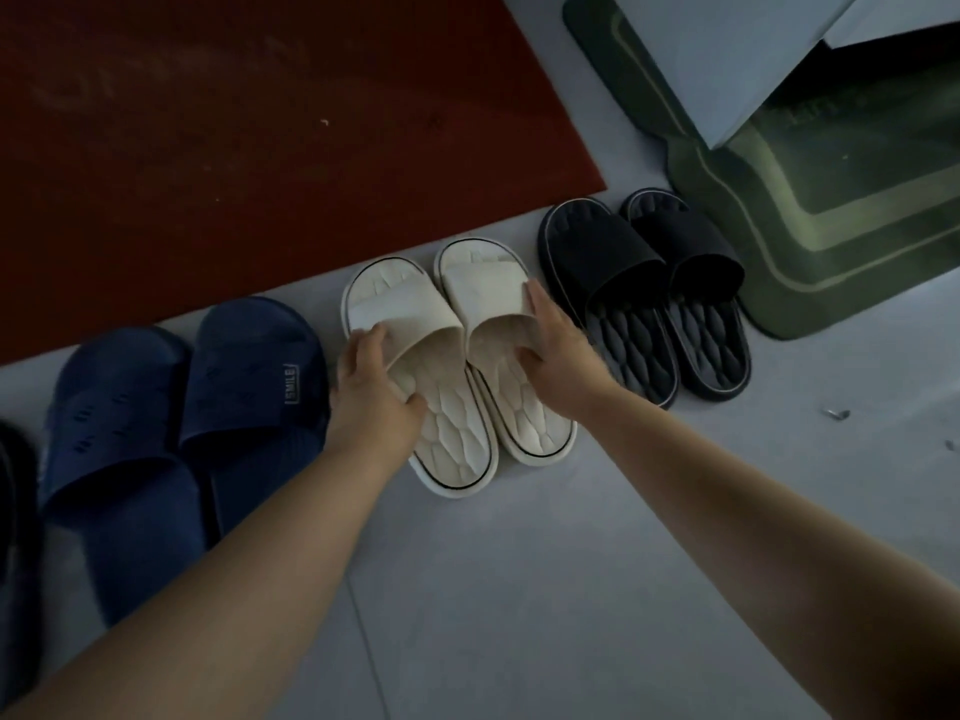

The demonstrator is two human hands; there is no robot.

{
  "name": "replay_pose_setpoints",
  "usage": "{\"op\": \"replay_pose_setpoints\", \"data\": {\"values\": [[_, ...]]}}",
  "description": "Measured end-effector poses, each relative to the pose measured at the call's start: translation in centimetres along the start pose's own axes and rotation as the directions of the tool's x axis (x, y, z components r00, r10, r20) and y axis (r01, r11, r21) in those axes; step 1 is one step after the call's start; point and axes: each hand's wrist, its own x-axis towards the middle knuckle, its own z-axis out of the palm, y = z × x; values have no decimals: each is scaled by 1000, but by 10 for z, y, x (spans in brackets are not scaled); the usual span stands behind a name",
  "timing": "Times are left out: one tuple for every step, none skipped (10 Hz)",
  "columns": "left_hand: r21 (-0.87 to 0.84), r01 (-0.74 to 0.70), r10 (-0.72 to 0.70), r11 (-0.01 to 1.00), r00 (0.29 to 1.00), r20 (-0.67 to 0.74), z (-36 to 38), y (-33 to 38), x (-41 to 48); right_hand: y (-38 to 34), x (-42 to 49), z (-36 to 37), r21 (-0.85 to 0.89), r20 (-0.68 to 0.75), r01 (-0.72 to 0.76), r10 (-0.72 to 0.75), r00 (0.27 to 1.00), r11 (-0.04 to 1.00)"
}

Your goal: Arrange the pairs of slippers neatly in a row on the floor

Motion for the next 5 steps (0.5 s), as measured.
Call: {"op": "replay_pose_setpoints", "data": {"values": [[-60, -2, 8, 998, 995, 101, -15, -12, -9, 6, 0, 6, -41, -59, 35, -37, 998, 999], [-80, 18, -3, 997, 984, 180, -34, -25, -28, 7, -4, 18, -81, -148, 35, -47, 988, 996], [-67, 46, -31, 997, 976, 214, -48, -29, -45, -3, -10, 29, -36, -199, -20, 13, 980, 999], [-103, 32, -5, 994, 968, 249, -61, -29, -53, -14, -14, 31, 27, -233, -74, 78, 969, 997], [-144, -15, 57, 990, 955, 291, -79, -38, -71, -20, -37, 35, 88, -289, -109, 130, 949, 990]]}}
